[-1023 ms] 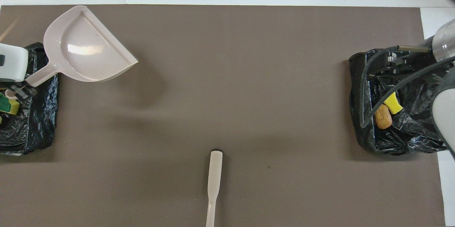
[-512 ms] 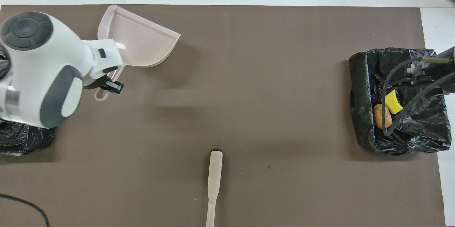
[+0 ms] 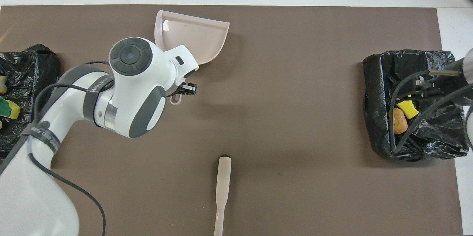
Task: Sweep and dump trash in bin
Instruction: 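Bring the empty dustpan to the table center with the left gripper and release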
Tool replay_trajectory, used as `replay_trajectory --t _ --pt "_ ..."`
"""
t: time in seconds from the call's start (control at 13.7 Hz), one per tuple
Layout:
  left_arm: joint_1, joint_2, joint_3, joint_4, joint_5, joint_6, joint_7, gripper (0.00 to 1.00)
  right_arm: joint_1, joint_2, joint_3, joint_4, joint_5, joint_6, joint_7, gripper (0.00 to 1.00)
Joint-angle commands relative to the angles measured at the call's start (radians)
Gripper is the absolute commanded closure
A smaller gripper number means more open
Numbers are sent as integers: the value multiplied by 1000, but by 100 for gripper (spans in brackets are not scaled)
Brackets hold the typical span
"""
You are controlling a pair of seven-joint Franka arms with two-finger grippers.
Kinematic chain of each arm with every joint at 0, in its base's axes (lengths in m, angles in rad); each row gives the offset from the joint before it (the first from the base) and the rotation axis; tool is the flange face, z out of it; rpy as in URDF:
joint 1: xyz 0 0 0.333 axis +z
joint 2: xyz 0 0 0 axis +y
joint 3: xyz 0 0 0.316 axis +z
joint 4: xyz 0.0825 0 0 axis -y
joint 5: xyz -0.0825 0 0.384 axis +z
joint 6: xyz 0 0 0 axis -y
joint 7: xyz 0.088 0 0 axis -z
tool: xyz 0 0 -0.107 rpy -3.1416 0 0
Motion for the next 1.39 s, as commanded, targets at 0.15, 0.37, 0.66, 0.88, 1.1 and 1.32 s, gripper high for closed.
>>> replay_trajectory --t 0.15,0.37,0.66,0.88,1.1,1.32 --pt "-122 72 22 5 -24 102 -191 100 -7 -28 6 -34 15 -2 -32 0" --pt "-157 95 22 7 -24 87 -230 100 5 -36 9 -45 17 -3 -29 0" --pt "-116 37 25 8 -24 -8 -228 0 5 -36 9 -48 20 -2 -31 0" --pt "-53 -9 33 20 -23 -41 -210 0 5 -36 9 -46 20 -2 -31 0" --pt "43 -20 33 53 -13 -57 -132 0 5 -34 9 -43 21 -2 -29 0" --pt "145 -69 33 68 -15 -111 -43 0 2 -34 8 -42 21 -5 -26 0"
